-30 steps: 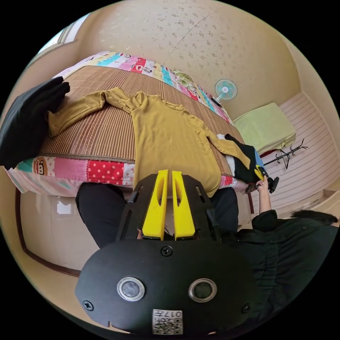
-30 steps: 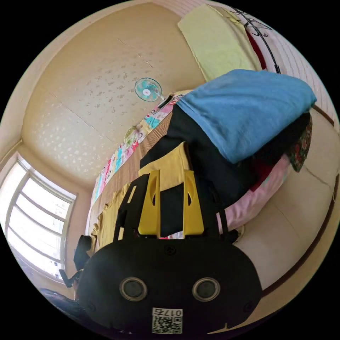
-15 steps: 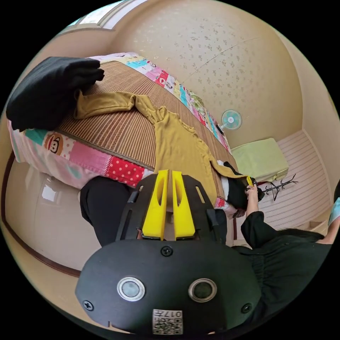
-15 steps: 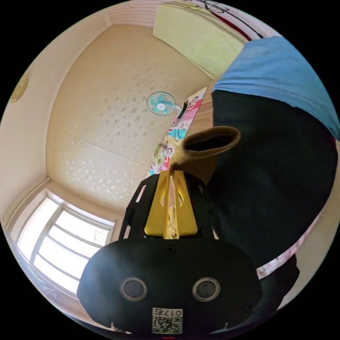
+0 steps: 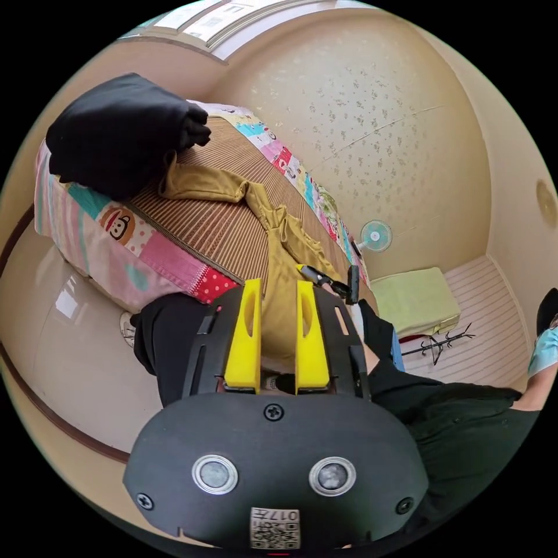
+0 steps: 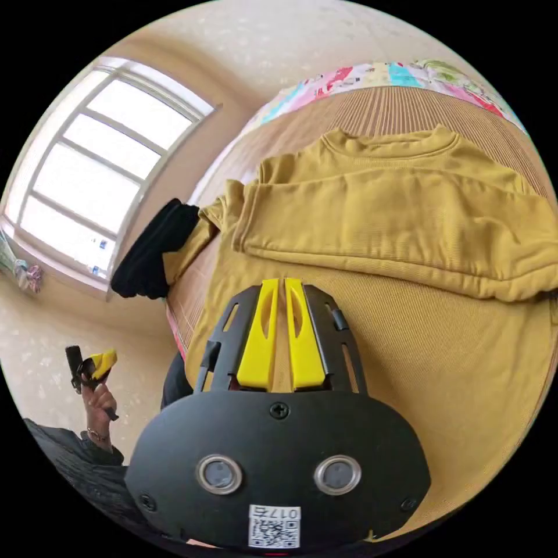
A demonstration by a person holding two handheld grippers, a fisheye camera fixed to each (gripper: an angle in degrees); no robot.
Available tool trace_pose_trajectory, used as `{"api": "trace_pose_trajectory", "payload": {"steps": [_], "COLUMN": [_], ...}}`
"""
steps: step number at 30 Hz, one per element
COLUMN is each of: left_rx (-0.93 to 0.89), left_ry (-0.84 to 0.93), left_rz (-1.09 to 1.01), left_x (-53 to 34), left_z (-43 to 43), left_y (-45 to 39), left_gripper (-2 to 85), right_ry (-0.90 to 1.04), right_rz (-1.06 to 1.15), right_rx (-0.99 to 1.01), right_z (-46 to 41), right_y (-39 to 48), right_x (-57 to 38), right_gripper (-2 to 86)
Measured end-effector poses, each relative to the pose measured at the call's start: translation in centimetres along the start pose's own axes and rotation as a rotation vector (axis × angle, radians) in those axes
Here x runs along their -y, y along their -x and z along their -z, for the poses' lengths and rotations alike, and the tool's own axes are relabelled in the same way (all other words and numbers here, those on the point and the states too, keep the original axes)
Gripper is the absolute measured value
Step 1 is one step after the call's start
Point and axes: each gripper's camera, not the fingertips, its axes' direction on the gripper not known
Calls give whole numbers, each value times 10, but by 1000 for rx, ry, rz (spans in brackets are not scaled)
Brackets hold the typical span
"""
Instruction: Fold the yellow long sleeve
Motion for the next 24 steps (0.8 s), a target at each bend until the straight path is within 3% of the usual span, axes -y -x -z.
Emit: {"api": "trace_pose_trajectory", "payload": {"steps": [2, 8, 14, 17, 19, 21, 24], "left_rx": [65, 220, 400, 530, 524, 462, 372], "left_ry": [3, -147, -397, -383, -373, -387, -394], "left_rz": [-18, 180, 382, 404, 415, 382, 390], "left_x": [15, 76, 90, 92, 91, 88, 81], "left_z": [-2, -23, -55, -83, -96, -102, -101], "left_y": [2, 53, 73, 81, 91, 95, 98], "left_gripper": [110, 137, 150, 149, 130, 52, 46], "right_ry": [14, -173, -339, -341, -319, -302, -309], "right_rz": [-45, -20, -327, -340, -305, -293, -313], "right_rx": [7, -280, 23, 67, 61, 92, 132], "right_z": [20, 101, 133, 134, 133, 133, 135], "right_y": [-10, -42, -132, -146, -146, -153, -165], "right_x": [-9, -61, -95, -95, -91, -89, -90], "right_gripper": [59, 53, 28, 28, 31, 32, 29]}}
